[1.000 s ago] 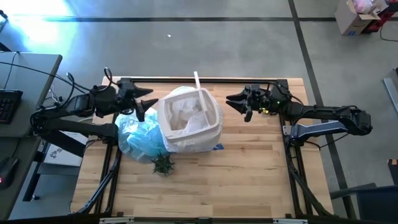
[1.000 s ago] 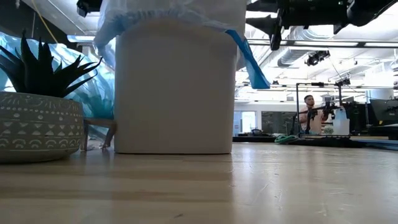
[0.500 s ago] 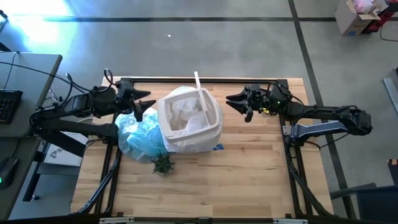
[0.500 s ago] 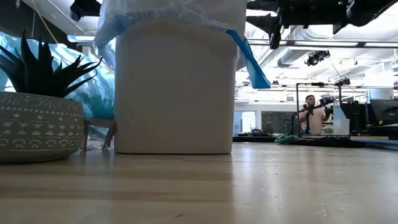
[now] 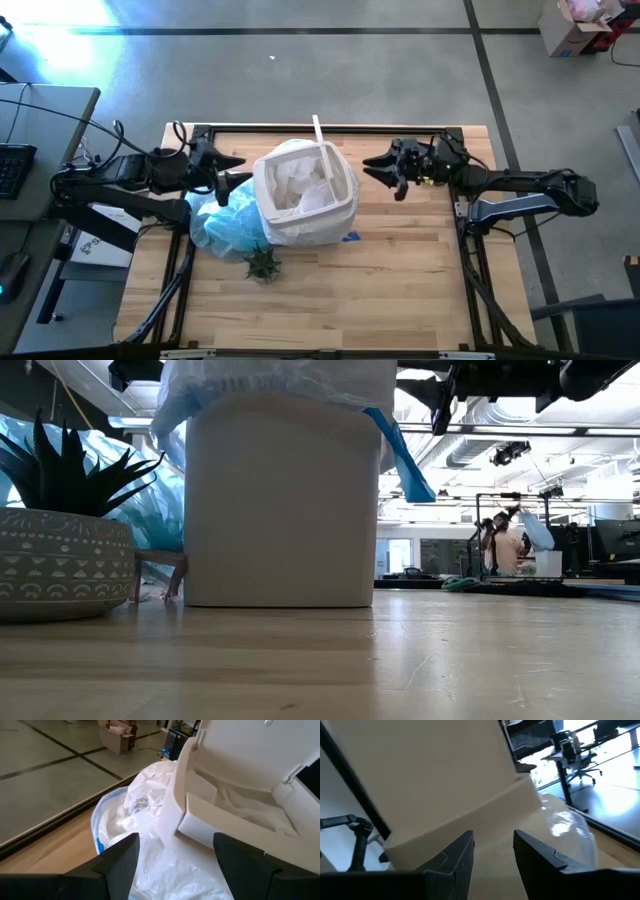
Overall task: Place trash/remove bag and relplace
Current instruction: Close the trash bin using the trash bin lid
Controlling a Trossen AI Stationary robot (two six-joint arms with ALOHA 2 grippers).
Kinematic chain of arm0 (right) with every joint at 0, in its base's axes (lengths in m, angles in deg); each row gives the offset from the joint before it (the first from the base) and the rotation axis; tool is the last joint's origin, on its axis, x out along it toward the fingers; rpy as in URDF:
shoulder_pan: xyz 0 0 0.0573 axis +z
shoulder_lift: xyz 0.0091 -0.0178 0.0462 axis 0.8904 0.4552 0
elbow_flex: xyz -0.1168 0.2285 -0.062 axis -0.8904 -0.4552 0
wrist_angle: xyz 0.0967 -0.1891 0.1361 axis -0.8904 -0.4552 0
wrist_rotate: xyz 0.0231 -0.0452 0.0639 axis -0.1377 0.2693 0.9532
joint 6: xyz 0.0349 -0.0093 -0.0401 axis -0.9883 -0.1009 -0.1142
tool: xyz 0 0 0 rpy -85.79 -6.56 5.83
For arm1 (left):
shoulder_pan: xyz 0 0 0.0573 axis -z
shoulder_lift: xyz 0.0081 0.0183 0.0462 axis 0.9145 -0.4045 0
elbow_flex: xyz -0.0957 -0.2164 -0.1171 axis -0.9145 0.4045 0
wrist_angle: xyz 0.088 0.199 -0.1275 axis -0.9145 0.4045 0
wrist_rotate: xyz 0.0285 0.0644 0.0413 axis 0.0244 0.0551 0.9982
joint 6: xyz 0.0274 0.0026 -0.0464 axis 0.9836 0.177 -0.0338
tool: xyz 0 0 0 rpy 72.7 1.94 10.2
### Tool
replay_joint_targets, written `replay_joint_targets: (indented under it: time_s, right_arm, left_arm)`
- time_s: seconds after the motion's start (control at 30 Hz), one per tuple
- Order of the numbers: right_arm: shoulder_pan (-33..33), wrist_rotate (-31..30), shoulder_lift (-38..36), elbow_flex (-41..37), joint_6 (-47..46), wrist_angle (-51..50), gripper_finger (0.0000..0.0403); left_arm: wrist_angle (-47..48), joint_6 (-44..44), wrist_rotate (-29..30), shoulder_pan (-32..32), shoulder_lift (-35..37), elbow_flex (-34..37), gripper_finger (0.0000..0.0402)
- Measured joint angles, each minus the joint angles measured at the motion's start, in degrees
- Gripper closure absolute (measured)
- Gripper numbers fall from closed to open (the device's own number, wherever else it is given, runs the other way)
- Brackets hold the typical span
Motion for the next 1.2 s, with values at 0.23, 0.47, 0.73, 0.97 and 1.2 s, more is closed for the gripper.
replay_joint_targets:
  time_s: [0.23,0.47,0.73,0.97,1.2]
  right_arm:
    - [3.8,-0.1,0.0,0.0,0.5,0.4,0.0275]
    - [7.2,-2.3,0.0,0.0,0.9,-1.2,0.0275]
    - [12.0,-3.4,0.0,0.0,1.6,-1.9,0.0275]
    - [13.9,-5.5,0.0,0.0,2.8,-1.5,0.0275]
    - [15.2,-5.5,0.0,4.1,5.6,-5.6,0.0275]
  left_arm:
    - [-3.0,1.5,1.6,1.2,-4.3,-0.1,0.0163]
    - [-3.7,2.1,1.0,1.2,-7.5,0.0,0.0163]
    - [-7.0,4.6,1.4,1.2,-7.6,0.0,0.0163]
    - [-7.3,4.7,0.9,1.2,-7.6,0.0,0.0163]
    - [-7.4,5.0,0.8,1.2,-7.8,0.0,0.0163]
